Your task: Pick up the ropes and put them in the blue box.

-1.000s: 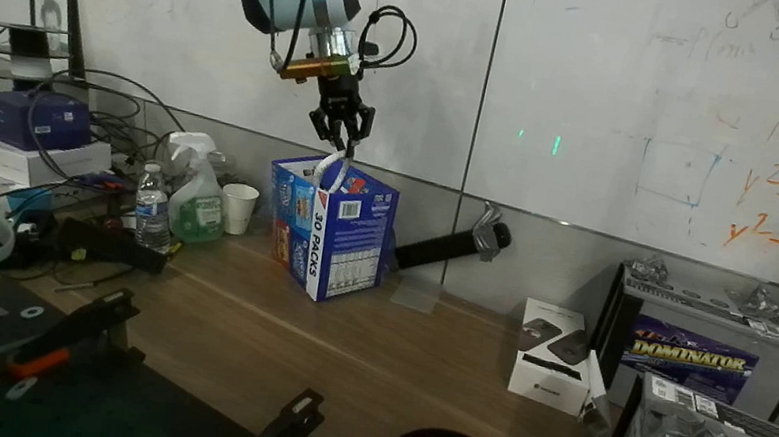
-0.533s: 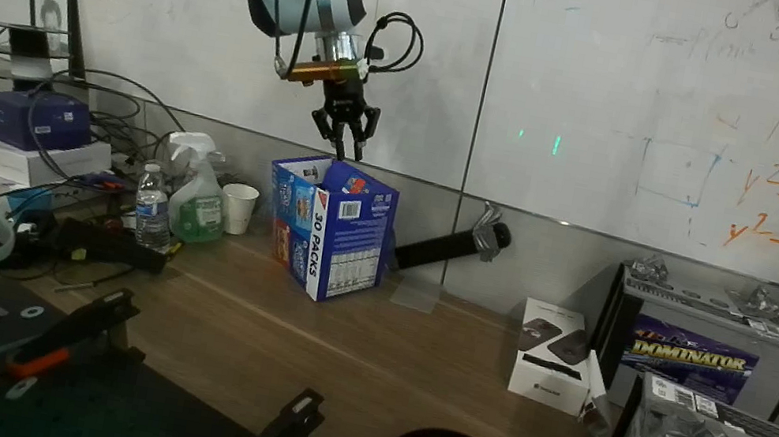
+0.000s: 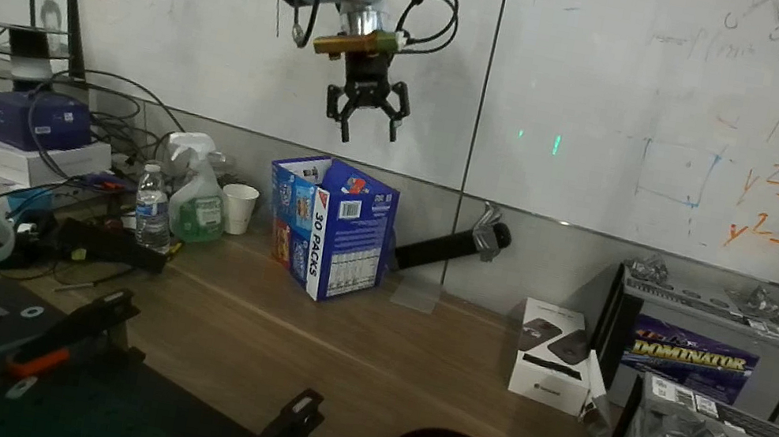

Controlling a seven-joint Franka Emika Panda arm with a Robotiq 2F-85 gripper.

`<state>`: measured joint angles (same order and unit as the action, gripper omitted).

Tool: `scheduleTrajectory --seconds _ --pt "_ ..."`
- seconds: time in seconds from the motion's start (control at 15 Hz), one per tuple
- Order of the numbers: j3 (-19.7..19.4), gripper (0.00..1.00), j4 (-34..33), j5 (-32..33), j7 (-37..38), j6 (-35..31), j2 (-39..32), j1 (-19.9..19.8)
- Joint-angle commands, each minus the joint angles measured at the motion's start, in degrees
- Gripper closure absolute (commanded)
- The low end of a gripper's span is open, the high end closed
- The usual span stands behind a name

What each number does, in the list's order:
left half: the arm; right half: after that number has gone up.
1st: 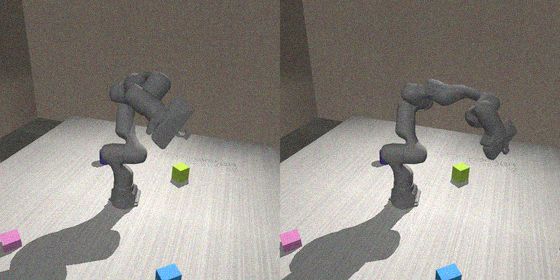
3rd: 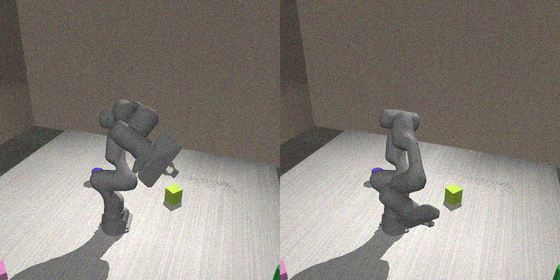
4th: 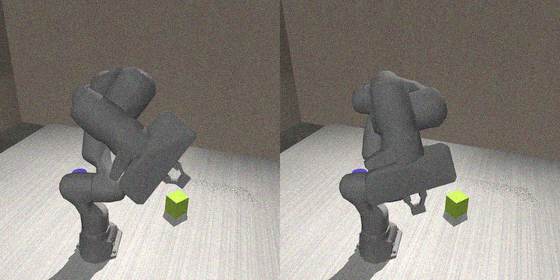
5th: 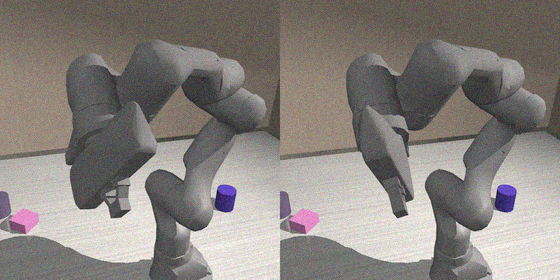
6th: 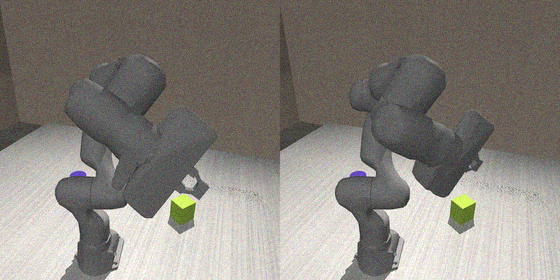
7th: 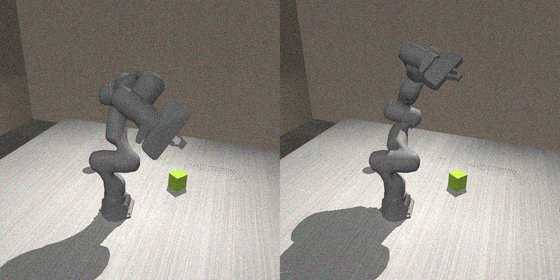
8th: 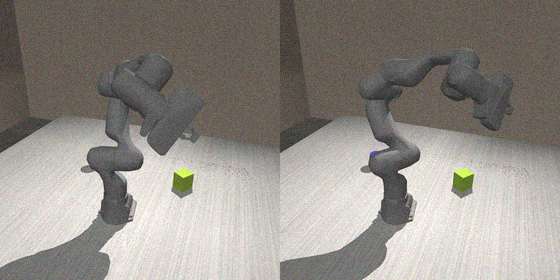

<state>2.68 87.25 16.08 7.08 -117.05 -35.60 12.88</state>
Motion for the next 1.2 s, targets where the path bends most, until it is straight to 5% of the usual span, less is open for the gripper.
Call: scheduleTrajectory --seconds 0.0,0.4,1.13 --pt "1.9 0.00 9.4 -5.2 -10.8 5.2 11.5 -5.3" --pt "1.7 0.00 24.1 -11.1 -23.3 12.3 29.1 -10.6" --pt "-6.3 0.00 52.3 -21.8 -30.6 7.4 63.8 -12.4"
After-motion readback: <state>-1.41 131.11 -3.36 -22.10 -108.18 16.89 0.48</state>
